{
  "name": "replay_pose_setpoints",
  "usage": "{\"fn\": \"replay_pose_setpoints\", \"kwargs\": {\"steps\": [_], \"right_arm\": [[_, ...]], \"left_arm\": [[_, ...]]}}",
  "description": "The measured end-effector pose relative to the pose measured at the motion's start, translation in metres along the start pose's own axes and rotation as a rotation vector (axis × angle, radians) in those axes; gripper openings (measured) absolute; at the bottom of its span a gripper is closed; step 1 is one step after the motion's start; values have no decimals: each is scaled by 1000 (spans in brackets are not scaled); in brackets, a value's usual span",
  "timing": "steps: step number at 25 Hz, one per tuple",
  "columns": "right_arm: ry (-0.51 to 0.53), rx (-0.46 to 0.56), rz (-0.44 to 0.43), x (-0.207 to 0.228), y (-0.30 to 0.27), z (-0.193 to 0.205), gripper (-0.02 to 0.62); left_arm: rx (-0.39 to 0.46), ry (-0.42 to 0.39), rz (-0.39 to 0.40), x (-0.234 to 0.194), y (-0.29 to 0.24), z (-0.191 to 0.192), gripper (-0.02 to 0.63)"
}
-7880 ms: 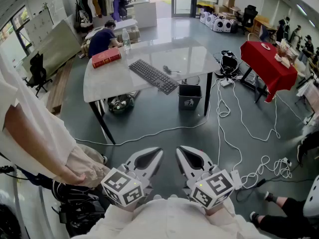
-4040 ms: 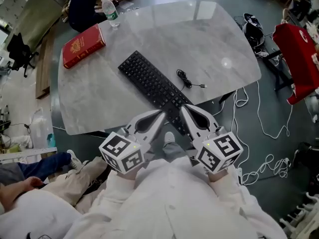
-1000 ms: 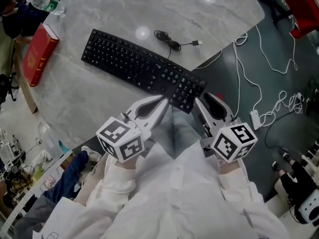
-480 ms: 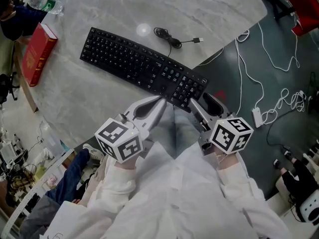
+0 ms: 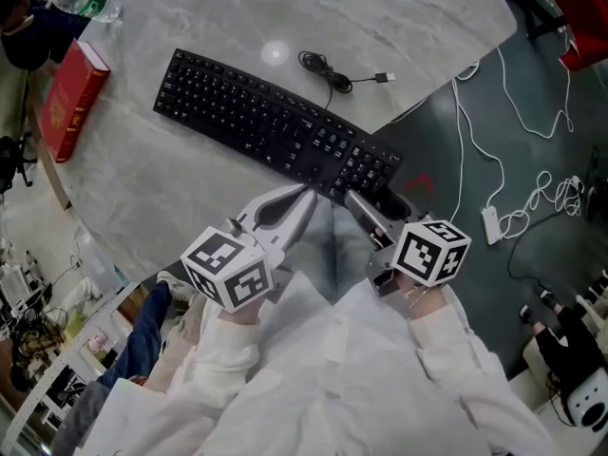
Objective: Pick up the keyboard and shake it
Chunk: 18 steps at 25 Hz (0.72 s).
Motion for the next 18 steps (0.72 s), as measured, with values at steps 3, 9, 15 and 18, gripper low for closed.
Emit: {"fn": "replay_pose_setpoints", "kwargs": {"steps": [3, 9, 15, 18], "right_arm": [[-16, -3, -20, -1, -7, -1, 268], [-89, 24, -67, -2, -19, -8, 268], [-108, 25, -88, -2, -25, -9, 267], [-122, 42, -107, 0, -23, -10, 265]], "left_arm": [[3, 6, -2, -2, 0, 0, 23], [1, 18, -12, -6, 3, 3, 23], [9, 21, -23, -10, 5, 4, 23], [9, 23, -23, -9, 5, 5, 23]]}}
Point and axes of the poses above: the fingertips, and each gripper's own axes: y backward along the fingers, x to its right, z out of its underside, the point moved 5 cm from there along y, backward along the fingers, and after that the axes turned 2 degrees about x, right-handed, at the moved point
